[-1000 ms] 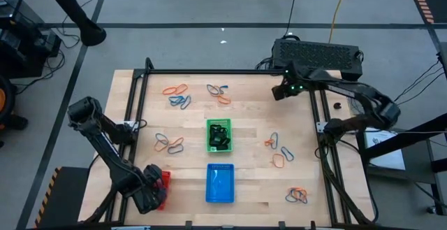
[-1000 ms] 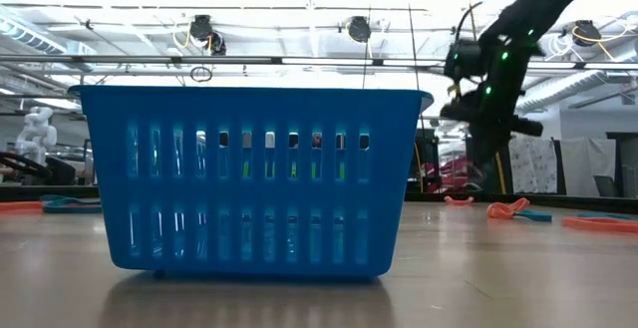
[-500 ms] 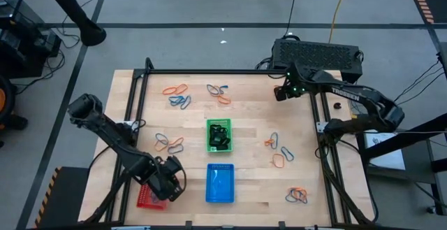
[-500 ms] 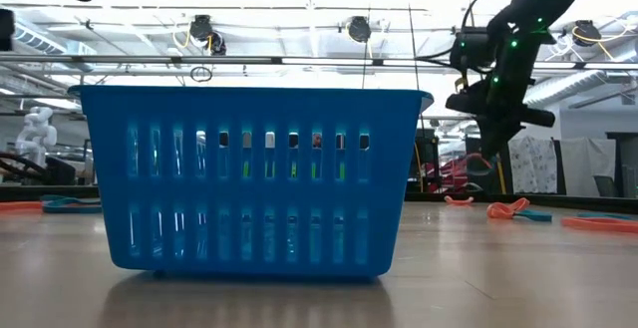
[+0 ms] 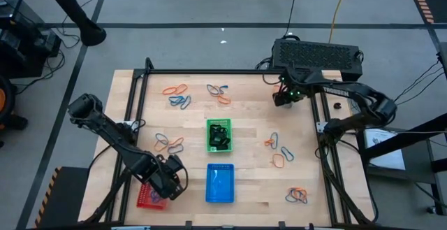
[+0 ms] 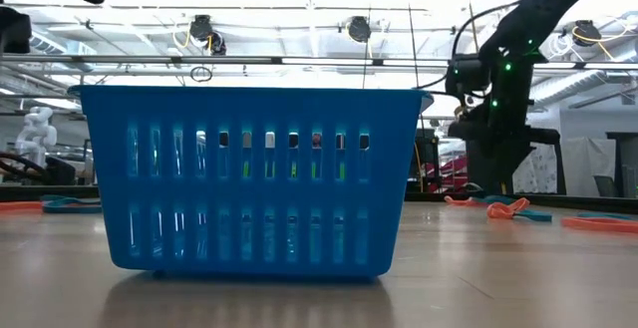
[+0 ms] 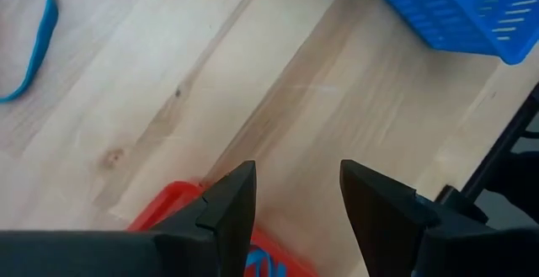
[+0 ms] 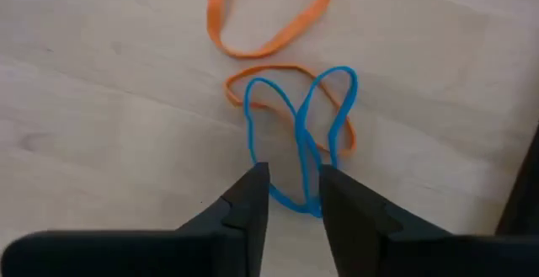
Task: Sort rubber bands into baskets
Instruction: Put the blue rubberband into the red bin
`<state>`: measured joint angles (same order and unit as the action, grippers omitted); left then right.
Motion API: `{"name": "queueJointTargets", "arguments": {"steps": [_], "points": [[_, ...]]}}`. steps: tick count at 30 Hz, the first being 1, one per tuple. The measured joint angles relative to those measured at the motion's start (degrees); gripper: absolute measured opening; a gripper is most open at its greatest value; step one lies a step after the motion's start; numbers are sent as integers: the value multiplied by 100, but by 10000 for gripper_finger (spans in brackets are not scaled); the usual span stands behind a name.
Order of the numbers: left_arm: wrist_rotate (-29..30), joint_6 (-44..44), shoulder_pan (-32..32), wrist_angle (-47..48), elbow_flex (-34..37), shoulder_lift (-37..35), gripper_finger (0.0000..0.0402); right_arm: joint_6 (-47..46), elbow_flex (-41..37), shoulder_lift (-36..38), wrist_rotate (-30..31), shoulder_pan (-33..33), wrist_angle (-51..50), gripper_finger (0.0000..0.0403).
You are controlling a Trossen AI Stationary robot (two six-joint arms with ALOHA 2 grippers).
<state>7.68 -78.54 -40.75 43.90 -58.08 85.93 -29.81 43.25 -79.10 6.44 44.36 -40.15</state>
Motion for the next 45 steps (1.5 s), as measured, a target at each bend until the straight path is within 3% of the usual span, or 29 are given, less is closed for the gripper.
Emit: {"name": "queueJointTargets", "arguments": {"steps": [5, 13, 17, 22, 28, 34, 39, 45], "points": [[14, -51, 9, 0, 0, 0, 180, 53, -178, -185, 126, 19, 348, 116], [28, -214, 7, -49, 0, 0, 180, 220, -206, -528, 239, 28, 536, 105], [31, -214, 13, -145, 0, 2, 180, 223, -206, -683, 91, 28, 427, 79], [31, -192, 24, -149, 0, 2, 180, 485, -183, -562, -54, 28, 357, 9], [33, 12, 113, -159, 0, 2, 180, 490, 28, 73, -97, -22, 17, 2], [317, 983, 531, -1065, 2, 2, 180, 206, 96, 863, -673, -240, -74, 1], [268, 2060, 1060, -2029, 2, 2, 180, -100, 100, 1188, -655, -449, -254, 1], [-84, 2686, 1535, -2591, 2, 2, 180, -358, 100, 1235, -383, -744, -596, 0]]}}
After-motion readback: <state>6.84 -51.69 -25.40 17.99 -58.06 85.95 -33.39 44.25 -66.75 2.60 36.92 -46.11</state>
